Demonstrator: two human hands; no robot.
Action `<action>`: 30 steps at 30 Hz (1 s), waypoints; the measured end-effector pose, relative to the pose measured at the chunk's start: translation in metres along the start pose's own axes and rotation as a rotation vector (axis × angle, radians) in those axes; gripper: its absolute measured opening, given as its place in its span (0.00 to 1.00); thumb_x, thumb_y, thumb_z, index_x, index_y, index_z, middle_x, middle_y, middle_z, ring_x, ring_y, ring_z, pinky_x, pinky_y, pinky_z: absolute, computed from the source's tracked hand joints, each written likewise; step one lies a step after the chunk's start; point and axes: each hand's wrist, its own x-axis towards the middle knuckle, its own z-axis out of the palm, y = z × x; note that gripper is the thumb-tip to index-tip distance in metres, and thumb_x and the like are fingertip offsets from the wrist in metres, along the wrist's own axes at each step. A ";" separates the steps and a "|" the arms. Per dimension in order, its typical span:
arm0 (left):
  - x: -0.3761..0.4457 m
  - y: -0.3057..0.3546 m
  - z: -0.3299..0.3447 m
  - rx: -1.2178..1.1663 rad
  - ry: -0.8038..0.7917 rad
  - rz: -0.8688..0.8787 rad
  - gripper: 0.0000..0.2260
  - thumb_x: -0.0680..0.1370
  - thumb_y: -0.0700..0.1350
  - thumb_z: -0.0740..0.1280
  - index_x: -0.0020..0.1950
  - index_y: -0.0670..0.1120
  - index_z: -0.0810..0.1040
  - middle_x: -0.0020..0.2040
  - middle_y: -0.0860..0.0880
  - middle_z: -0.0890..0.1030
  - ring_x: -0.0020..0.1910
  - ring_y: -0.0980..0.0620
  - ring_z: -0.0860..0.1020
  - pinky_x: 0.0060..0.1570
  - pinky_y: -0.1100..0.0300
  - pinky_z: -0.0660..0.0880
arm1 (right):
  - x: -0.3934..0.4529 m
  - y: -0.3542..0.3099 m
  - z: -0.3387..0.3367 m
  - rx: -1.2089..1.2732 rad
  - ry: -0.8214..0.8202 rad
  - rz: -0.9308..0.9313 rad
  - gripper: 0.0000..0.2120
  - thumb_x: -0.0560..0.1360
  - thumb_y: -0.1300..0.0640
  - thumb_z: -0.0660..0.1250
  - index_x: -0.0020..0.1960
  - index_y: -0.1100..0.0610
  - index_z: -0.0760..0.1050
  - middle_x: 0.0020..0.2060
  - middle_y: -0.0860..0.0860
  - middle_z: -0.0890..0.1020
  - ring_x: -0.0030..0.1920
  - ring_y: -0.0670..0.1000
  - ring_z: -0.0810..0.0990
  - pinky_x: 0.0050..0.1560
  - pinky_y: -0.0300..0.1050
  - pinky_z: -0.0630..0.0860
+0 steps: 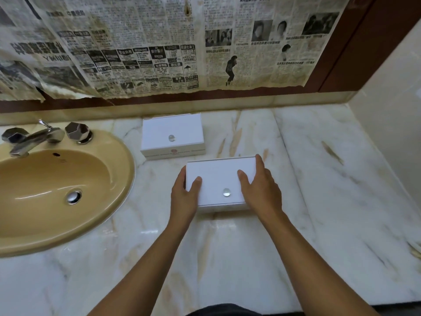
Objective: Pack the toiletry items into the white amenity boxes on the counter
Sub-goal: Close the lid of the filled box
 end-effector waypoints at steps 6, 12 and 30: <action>0.042 0.021 0.053 -0.023 -0.062 0.036 0.17 0.81 0.45 0.65 0.70 0.48 0.73 0.62 0.53 0.79 0.60 0.55 0.77 0.63 0.53 0.74 | 0.058 0.012 -0.025 0.002 0.061 0.077 0.30 0.80 0.43 0.56 0.78 0.51 0.50 0.69 0.57 0.69 0.64 0.60 0.72 0.58 0.49 0.70; 0.084 0.033 0.095 0.010 -0.098 0.034 0.17 0.82 0.47 0.63 0.71 0.48 0.71 0.64 0.52 0.78 0.62 0.53 0.76 0.64 0.52 0.74 | 0.114 0.014 -0.037 0.024 0.122 0.142 0.29 0.80 0.44 0.57 0.77 0.51 0.54 0.67 0.57 0.72 0.64 0.61 0.72 0.60 0.52 0.70; 0.144 0.035 0.132 0.090 -0.033 -0.019 0.19 0.82 0.46 0.62 0.73 0.47 0.70 0.66 0.50 0.77 0.64 0.51 0.75 0.66 0.50 0.73 | 0.184 0.018 -0.033 0.063 0.093 0.130 0.29 0.79 0.44 0.58 0.77 0.51 0.54 0.66 0.57 0.73 0.63 0.60 0.73 0.60 0.51 0.70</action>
